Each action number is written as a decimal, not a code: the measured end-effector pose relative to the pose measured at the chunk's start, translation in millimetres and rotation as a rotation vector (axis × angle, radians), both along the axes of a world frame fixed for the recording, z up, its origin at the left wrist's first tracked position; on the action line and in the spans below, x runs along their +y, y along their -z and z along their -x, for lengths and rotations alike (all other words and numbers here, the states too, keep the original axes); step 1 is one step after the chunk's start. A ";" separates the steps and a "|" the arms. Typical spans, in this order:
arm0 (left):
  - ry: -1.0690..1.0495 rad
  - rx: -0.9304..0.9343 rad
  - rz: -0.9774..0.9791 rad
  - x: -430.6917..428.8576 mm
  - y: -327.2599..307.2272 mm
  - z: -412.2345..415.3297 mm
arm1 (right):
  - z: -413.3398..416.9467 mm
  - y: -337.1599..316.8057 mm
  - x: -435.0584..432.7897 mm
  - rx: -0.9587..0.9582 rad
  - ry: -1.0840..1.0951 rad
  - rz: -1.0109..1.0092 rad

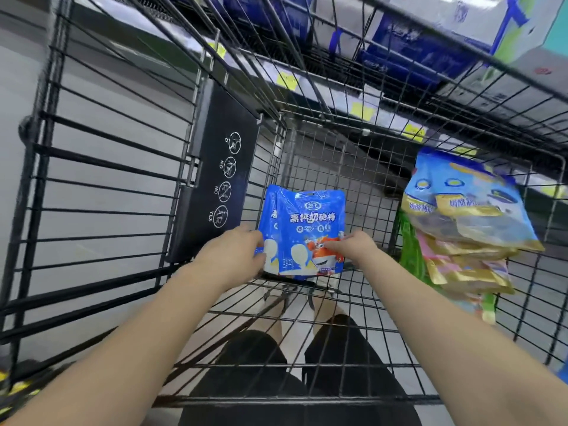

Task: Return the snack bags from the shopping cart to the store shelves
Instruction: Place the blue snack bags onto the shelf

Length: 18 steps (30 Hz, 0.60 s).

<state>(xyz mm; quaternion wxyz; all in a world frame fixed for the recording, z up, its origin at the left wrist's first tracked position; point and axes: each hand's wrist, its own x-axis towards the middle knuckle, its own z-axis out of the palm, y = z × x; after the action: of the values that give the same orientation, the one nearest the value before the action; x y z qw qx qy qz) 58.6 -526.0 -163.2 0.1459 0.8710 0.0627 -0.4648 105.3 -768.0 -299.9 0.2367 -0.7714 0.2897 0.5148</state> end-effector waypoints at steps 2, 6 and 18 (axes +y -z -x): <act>-0.014 0.001 0.017 2.9 -0.9 -1.0 | 1.1 3.7 3.4 0.023 0.109 -0.018; -0.012 -0.001 0.026 6.0 -0.5 -4.1 | -1.5 2.9 3.8 0.032 0.128 -0.031; -0.027 0.008 0.026 7.5 2.0 -1.4 | 7.5 -16.1 10.8 0.120 0.331 -0.508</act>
<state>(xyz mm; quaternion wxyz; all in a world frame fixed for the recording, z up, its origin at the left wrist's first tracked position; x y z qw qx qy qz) 60.0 -518.5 -165.1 0.1634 0.8663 0.0687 -0.4670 97.8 -757.2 -283.8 0.4849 -0.5983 0.2869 0.5697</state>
